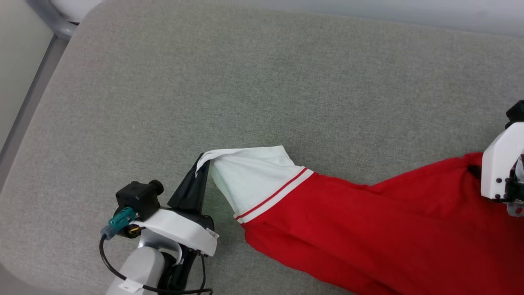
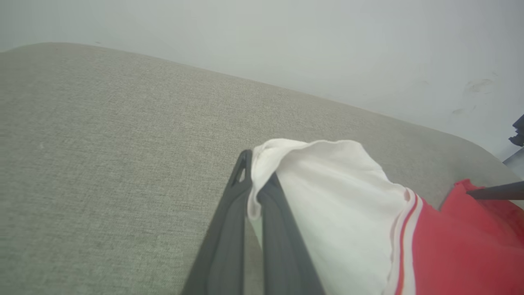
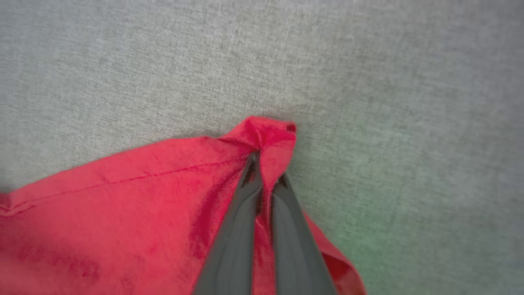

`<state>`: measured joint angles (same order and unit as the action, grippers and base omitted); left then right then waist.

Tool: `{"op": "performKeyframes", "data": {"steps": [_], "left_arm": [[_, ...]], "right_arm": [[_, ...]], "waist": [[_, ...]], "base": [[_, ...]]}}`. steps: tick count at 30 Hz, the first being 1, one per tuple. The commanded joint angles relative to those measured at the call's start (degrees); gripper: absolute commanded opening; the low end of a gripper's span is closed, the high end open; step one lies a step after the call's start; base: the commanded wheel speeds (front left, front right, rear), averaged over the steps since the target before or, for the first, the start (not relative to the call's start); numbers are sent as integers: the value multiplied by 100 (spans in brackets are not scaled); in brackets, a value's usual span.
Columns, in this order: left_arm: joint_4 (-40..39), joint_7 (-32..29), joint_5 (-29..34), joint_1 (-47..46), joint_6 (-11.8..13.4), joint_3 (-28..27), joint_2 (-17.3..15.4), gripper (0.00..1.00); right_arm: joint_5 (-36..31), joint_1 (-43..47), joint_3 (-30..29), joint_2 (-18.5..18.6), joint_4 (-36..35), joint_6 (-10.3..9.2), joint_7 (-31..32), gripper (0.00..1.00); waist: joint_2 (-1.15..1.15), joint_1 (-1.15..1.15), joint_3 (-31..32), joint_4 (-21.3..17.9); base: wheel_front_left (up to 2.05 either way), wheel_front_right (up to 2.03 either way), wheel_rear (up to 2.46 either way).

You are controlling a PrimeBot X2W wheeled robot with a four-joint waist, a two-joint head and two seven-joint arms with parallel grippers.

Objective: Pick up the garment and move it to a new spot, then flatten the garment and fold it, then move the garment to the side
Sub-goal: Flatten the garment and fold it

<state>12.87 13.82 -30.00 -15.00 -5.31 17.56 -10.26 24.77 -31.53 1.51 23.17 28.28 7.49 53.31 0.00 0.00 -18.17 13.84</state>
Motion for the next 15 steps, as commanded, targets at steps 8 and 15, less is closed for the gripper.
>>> {"op": "performKeyframes", "data": {"steps": [8,15], "left_arm": [[168,-149,-97,-341,-2,-194,-288,0],[418,-444,-166,-1205,-25,-443,-675,0]], "right_arm": [[-249,-149,-191,-174,65,-3,-1094,0],[-784,-661,-446,-371,140,-4,-2122,0]], "waist": [[0,0,550,-321],[0,0,927,-762]], "base": [[0,0,0],[0,0,0]]}}
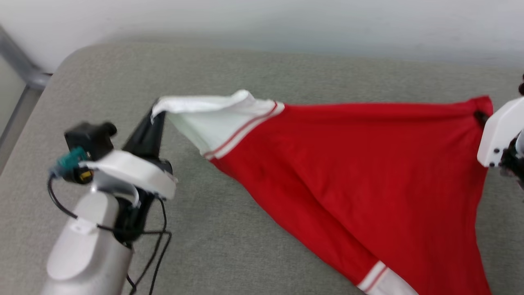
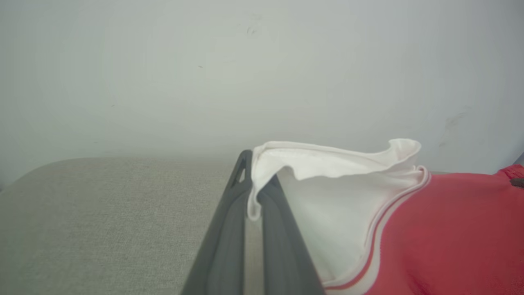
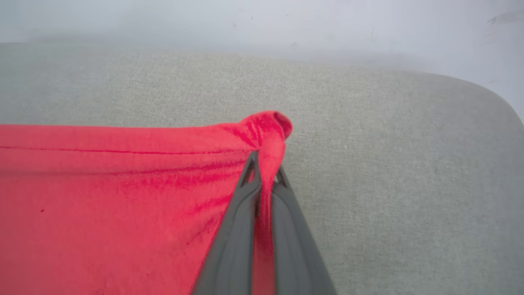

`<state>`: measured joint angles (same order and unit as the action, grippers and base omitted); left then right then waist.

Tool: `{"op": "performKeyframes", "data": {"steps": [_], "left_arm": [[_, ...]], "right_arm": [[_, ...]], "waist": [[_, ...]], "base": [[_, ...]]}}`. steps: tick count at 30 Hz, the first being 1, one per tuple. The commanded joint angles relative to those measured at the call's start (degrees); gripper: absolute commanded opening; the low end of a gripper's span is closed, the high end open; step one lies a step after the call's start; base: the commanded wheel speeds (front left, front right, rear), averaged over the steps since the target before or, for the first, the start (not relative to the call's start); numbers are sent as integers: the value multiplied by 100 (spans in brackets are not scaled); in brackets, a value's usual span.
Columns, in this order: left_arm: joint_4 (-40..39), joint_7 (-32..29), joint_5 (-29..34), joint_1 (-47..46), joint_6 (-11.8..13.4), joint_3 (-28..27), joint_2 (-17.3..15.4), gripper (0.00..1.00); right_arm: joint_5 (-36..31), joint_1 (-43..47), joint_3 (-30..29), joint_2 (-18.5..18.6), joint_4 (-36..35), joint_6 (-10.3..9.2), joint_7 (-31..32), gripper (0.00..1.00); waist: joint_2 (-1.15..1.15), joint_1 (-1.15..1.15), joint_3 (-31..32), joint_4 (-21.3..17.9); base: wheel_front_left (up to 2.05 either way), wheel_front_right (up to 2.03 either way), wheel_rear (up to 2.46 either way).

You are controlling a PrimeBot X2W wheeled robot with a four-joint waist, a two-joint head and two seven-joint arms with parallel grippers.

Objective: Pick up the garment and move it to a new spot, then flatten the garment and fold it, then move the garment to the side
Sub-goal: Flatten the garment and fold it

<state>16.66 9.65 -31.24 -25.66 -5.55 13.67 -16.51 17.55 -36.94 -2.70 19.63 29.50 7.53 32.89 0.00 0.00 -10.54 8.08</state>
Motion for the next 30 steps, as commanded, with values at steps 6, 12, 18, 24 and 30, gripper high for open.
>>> {"op": "performKeyframes", "data": {"steps": [6,12,18,24,30], "left_arm": [[562,-234,-75,-1274,-1,-244,-270,0],[1329,-115,25,-2974,-18,-421,-546,0],[1933,9,141,-4440,-52,-514,-888,0],[2468,37,191,-5484,-78,-502,-1090,0],[2957,90,36,-5888,-128,-468,-1088,0]], "right_arm": [[-547,-905,-266,-182,135,-9,-901,0],[-1138,-2124,-392,-185,208,-11,-1748,0],[-1348,-3167,-467,-334,302,-13,-2197,0],[-1570,-3917,-597,-423,596,-18,-2404,0],[-1612,-4287,-626,-549,959,-19,-2608,0]], "waist": [[0,0,183,-497],[0,0,-220,-707],[0,0,-754,-851],[0,0,-1289,-865],[0,0,-1837,-764]], "base": [[0,0,0],[0,0,0],[0,0,0],[0,0,0],[0,0,0]]}}
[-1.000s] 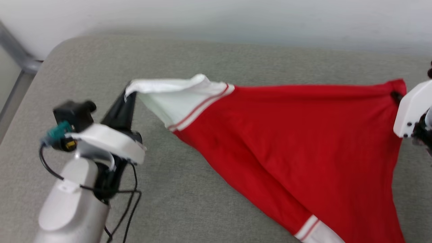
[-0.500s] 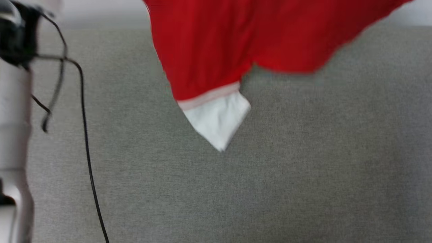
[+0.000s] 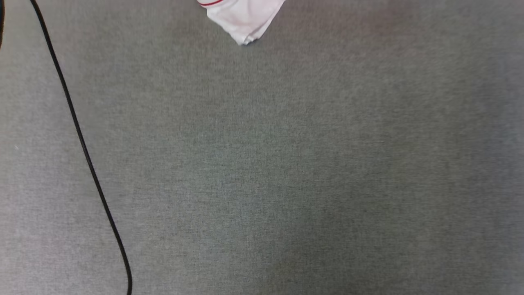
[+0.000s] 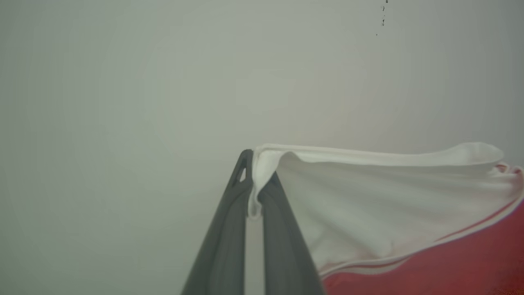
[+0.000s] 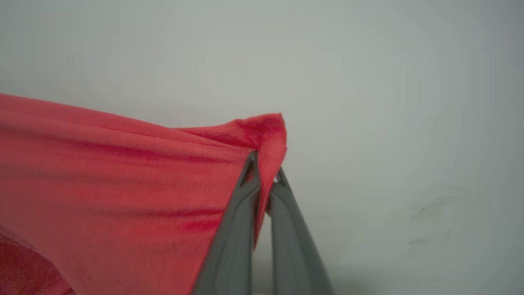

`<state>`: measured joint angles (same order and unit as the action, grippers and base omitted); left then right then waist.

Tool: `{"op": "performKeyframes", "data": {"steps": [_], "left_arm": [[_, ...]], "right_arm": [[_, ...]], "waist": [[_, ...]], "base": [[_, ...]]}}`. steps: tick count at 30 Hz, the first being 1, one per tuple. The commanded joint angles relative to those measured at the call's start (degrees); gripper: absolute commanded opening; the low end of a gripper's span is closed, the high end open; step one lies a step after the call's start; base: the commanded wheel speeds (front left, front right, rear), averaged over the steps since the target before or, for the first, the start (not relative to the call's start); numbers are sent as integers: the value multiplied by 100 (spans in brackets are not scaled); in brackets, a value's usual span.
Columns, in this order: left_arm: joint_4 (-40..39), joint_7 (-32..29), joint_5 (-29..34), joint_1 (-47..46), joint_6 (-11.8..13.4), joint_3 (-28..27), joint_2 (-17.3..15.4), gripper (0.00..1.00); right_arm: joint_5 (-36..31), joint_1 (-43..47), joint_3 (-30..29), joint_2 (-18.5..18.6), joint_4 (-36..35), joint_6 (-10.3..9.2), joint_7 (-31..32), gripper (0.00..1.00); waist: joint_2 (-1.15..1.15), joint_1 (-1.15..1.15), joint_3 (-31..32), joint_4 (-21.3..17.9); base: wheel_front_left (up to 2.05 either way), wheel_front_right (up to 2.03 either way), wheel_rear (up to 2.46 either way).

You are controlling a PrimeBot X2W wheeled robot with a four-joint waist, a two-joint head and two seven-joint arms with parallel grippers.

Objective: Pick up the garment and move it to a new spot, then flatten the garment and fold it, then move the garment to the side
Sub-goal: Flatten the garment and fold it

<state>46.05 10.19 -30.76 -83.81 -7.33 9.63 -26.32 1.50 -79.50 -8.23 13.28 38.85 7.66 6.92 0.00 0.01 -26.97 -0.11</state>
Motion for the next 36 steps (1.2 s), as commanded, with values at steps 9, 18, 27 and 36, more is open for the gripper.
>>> {"op": "performKeyframes", "data": {"steps": [9,18,27,36], "left_arm": [[514,266,-550,511,-2,141,56,0],[259,447,-1400,2497,-4,458,15,0],[-188,512,-1396,4652,9,631,46,0],[-1067,514,-1365,6822,366,323,165,0]], "right_arm": [[256,165,250,16,767,-29,-424,0],[846,1628,773,141,1289,-30,-689,0],[1638,3685,1077,416,1005,-32,-674,0],[2163,5796,813,498,241,-51,-593,0]], "waist": [[0,-1,-458,168],[0,-1,340,261],[0,-1,1248,407],[0,-1,2179,401]], "base": [[0,0,0],[0,0,0],[0,0,0],[0,0,0]]}}
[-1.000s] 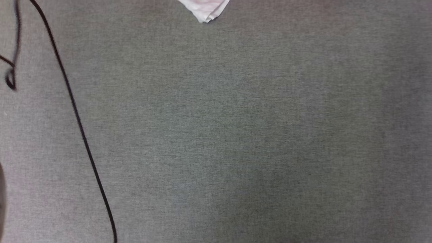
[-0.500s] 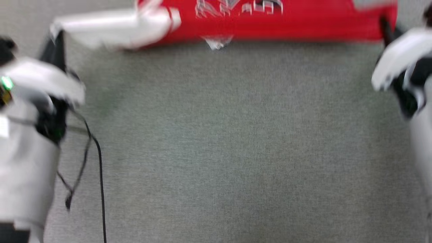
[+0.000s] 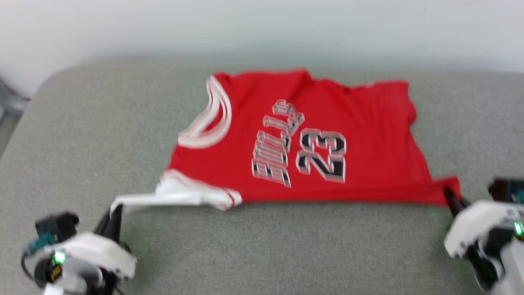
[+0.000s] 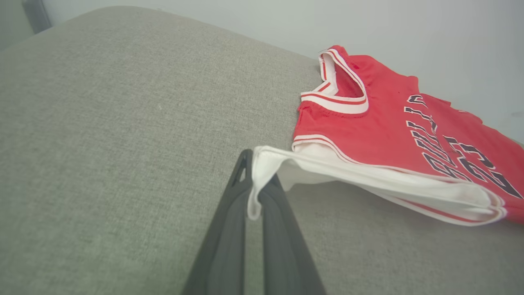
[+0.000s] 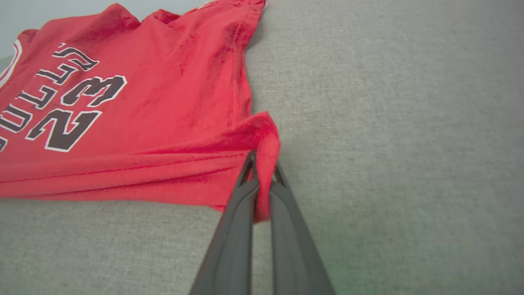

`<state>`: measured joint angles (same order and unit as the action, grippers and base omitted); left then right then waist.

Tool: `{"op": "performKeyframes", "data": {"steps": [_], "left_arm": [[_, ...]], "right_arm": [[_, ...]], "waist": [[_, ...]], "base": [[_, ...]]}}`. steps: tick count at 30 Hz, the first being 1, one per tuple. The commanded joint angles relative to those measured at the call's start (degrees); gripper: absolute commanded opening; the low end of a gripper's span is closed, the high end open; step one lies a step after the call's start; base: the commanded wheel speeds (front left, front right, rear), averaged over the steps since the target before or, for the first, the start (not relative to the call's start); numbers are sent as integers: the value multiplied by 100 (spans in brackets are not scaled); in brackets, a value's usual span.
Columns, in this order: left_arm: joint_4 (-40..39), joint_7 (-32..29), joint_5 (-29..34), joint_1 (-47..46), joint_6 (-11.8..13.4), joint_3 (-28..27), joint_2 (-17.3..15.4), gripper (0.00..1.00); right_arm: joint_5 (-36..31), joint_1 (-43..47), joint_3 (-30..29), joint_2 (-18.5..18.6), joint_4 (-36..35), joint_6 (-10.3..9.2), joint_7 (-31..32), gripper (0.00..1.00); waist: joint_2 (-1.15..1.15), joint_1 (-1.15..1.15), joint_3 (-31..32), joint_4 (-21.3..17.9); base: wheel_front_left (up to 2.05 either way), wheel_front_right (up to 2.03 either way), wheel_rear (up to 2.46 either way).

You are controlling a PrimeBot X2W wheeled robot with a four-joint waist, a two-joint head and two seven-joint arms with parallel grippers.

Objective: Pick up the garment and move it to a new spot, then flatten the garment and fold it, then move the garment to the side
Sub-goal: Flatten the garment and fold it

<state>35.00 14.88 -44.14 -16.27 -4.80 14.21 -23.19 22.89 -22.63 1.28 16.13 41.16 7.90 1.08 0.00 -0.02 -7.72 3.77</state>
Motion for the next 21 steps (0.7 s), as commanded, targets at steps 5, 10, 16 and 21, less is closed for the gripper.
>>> {"op": "performKeyframes", "data": {"steps": [5,10,16,21], "left_arm": [[-526,-20,-226,968,427,-264,-108,0],[-1265,-240,-348,1841,776,-307,-140,0],[-2114,-540,-537,2681,1185,-399,-148,0],[-2704,-705,-453,2686,1296,-292,-186,0]], "right_arm": [[75,1179,-580,109,-651,-83,190,0],[-177,2172,-1037,-161,-1544,-84,572,0],[-542,3032,-1480,-663,-2619,-83,1183,0],[-750,3115,-1650,-930,-3303,-72,1531,0]], "waist": [[0,2,566,21],[0,2,756,-5],[0,2,813,-52],[0,2,669,-100]], "base": [[0,0,0],[0,0,0],[0,0,0],[0,0,0]]}}
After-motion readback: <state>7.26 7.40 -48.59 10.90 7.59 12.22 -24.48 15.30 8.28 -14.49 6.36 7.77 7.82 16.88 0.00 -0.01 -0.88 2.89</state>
